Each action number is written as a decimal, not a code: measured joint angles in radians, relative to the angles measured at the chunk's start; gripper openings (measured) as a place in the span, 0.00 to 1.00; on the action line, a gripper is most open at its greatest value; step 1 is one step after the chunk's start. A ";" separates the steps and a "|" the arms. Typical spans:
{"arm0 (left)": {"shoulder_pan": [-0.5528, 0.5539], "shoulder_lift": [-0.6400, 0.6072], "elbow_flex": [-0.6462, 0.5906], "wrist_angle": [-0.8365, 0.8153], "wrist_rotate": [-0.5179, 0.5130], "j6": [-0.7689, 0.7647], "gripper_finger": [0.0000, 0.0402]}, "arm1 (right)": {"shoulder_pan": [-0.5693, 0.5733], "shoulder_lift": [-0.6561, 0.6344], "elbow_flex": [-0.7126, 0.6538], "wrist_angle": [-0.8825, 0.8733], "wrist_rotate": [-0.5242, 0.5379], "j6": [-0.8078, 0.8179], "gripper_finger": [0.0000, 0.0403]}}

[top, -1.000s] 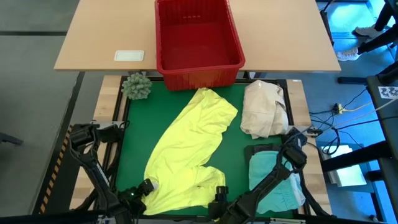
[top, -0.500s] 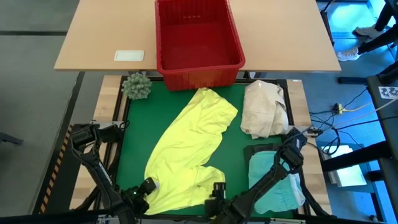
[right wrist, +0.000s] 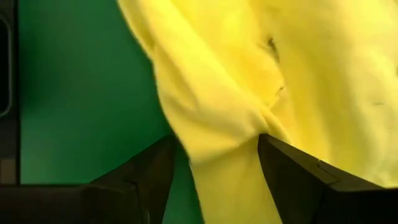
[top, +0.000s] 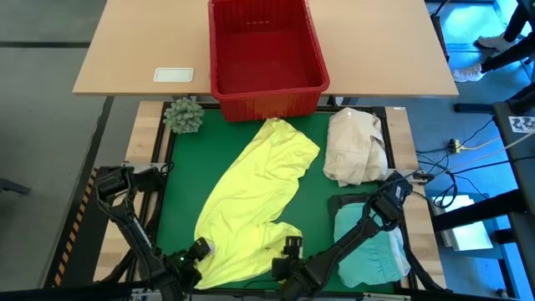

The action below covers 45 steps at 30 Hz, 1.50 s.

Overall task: Fold Laundry from Bin
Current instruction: Fold the yellow shirt

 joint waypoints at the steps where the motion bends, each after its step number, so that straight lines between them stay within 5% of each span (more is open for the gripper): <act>1: 0.000 0.000 0.000 -0.001 0.001 -0.004 0.48 | -0.004 0.000 0.000 -0.001 0.001 -0.003 0.58; 11: 0.007 0.000 0.000 0.000 0.001 -0.010 0.47 | -0.056 0.008 0.000 0.002 0.011 -0.073 0.51; 16: 0.009 -0.001 -0.040 0.064 -0.008 -0.014 0.41 | -0.063 0.017 -0.005 0.020 -0.056 -0.104 0.25; 20: 0.007 -0.008 -0.100 0.145 -0.029 -0.069 0.25 | -0.061 0.016 -0.006 0.009 -0.054 -0.102 0.04; 24: 0.007 -0.013 -0.107 0.147 -0.058 -0.180 0.04 | -0.032 0.008 0.012 -0.038 -0.014 -0.048 0.04; 31: -0.023 -0.024 0.006 0.044 -0.065 -0.278 0.02 | 0.043 0.001 0.146 -0.292 0.059 0.113 0.01; 45: -0.092 -0.026 0.355 -0.094 -0.156 -0.403 0.02 | 0.165 -0.001 0.356 -0.420 0.233 0.249 0.00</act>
